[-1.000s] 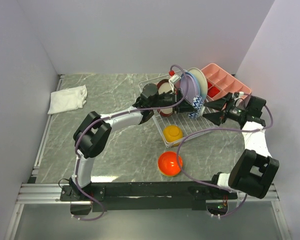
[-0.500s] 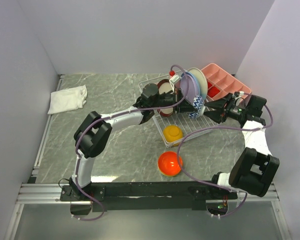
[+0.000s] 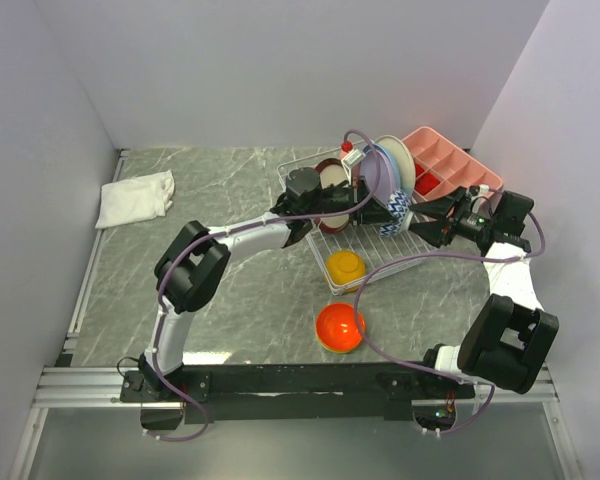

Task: Load the mixed dishes into the dish rack
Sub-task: Turn the bowl upside down on the dish rack.

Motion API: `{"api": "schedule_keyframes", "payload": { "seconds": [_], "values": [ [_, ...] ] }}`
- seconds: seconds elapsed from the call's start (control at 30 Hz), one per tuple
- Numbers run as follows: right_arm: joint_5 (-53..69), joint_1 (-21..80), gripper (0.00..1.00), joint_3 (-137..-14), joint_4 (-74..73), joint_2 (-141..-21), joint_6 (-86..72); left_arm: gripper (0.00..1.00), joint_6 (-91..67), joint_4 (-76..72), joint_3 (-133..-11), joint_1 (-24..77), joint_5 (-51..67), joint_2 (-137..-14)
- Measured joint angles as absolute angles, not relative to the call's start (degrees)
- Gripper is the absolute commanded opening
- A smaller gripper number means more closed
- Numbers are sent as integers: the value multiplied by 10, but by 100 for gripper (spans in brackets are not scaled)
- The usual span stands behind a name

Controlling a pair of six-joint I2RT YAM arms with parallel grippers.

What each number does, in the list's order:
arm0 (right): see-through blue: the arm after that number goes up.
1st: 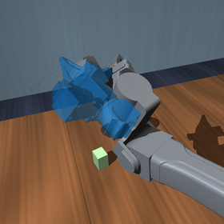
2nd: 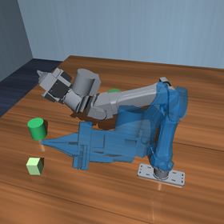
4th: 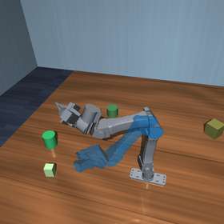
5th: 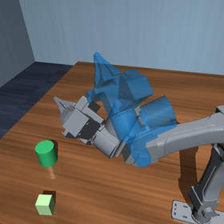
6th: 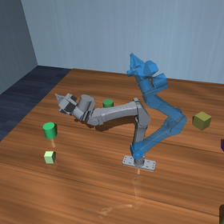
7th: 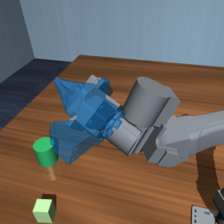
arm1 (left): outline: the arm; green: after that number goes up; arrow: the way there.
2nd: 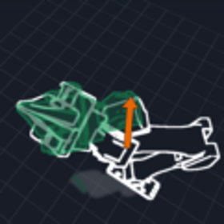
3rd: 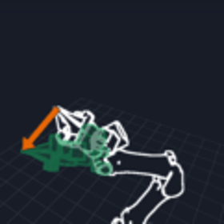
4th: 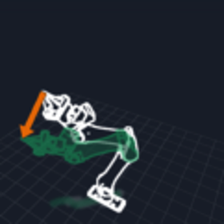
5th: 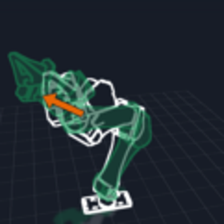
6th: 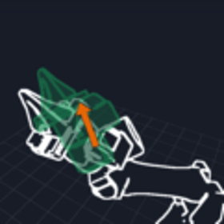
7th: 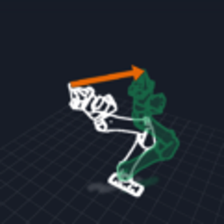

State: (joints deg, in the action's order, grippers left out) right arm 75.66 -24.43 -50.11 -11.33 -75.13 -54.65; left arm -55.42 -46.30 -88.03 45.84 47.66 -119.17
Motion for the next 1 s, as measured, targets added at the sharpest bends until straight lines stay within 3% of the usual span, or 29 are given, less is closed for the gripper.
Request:
{"api": "schedule_keyframes", "payload": {
  "seconds": [0.37,0.53,0.67,0.77,0.8,0.87,1.0],
  "values": [
    [757,-248,62,-491,-102,-751,-553,1,-573,-474,-888,458,477,-1202],
    [758,-251,70,-484,-102,-751,-555,1,-591,-489,-888,458,478,-1210],
    [763,-251,59,-484,-108,-750,-557,1,-597,-509,-888,458,480,-1216],
    [761,-253,41,-484,-109,-749,-552,2,-607,-523,-888,458,481,-1221],
    [762,-254,32,-484,-108,-749,-551,10,-610,-526,-889,456,481,-1222],
    [762,-254,24,-484,-106,-749,-550,15,-612,-528,-891,456,482,-1224],
    [762,-252,19,-484,-113,-748,-546,55,-607,-525,-893,458,478,-1225]
  ]
}}
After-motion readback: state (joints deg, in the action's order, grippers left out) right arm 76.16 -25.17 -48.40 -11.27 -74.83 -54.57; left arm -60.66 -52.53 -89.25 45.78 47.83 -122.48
